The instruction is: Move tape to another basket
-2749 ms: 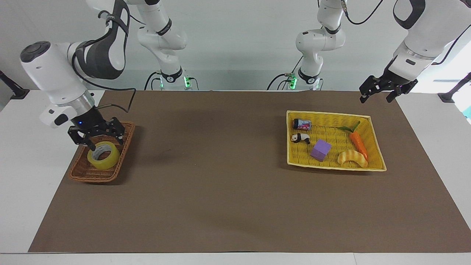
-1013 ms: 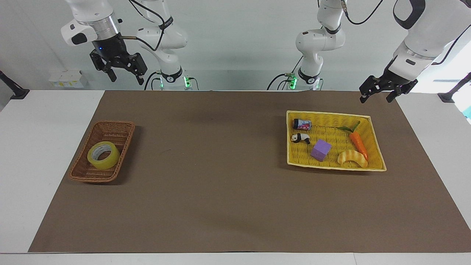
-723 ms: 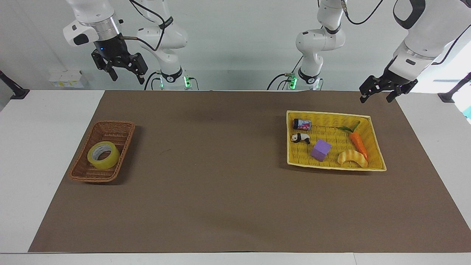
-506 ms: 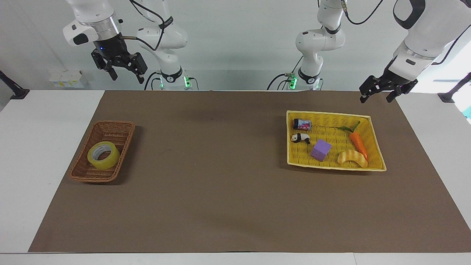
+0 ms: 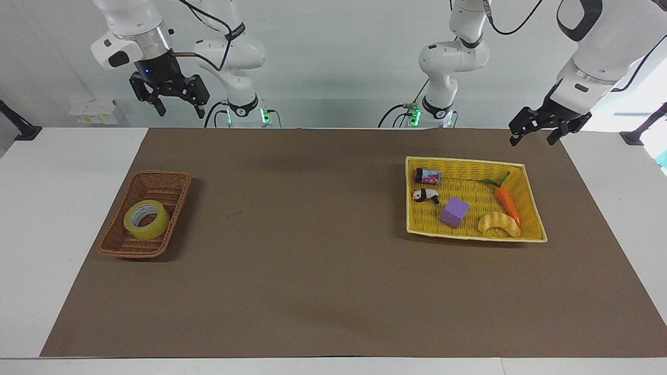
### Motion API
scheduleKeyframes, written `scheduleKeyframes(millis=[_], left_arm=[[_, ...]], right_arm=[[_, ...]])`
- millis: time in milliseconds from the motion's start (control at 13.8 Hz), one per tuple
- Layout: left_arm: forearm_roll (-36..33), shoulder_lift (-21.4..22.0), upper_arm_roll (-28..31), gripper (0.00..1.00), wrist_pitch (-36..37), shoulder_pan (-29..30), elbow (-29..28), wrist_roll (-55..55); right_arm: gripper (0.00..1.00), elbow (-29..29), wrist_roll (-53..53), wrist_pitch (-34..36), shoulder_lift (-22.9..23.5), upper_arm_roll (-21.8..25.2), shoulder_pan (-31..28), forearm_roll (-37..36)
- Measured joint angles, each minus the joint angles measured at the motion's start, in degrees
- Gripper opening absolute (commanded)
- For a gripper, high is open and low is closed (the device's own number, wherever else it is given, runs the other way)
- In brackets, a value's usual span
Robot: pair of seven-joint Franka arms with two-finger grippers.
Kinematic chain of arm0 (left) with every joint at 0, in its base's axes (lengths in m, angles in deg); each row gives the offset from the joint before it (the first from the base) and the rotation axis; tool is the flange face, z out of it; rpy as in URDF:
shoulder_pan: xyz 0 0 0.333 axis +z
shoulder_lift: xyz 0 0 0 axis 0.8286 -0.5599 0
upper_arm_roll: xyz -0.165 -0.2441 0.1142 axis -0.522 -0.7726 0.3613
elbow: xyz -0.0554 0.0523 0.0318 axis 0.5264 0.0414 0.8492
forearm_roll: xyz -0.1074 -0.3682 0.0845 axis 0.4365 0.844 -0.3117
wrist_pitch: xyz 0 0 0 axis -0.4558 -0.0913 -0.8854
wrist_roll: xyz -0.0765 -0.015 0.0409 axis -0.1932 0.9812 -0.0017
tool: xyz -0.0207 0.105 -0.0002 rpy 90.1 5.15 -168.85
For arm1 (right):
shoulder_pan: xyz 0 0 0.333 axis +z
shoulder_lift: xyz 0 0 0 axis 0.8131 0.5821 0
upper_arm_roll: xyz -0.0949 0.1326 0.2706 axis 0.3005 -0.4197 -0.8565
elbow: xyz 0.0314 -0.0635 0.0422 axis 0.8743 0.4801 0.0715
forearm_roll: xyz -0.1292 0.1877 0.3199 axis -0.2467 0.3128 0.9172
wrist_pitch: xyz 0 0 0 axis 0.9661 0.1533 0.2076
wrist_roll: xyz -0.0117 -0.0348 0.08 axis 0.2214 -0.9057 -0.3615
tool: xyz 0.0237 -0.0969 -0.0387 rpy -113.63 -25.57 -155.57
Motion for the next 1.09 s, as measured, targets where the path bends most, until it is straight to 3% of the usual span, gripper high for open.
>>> scheduleKeyframes(millis=[1085], left_arm=[[0.00,0.00,0.00,1.00,0.00,0.00,0.00,0.00]], right_arm=[[1.00,-0.81,-0.40,-0.37,0.20,0.52,-0.93,0.00]])
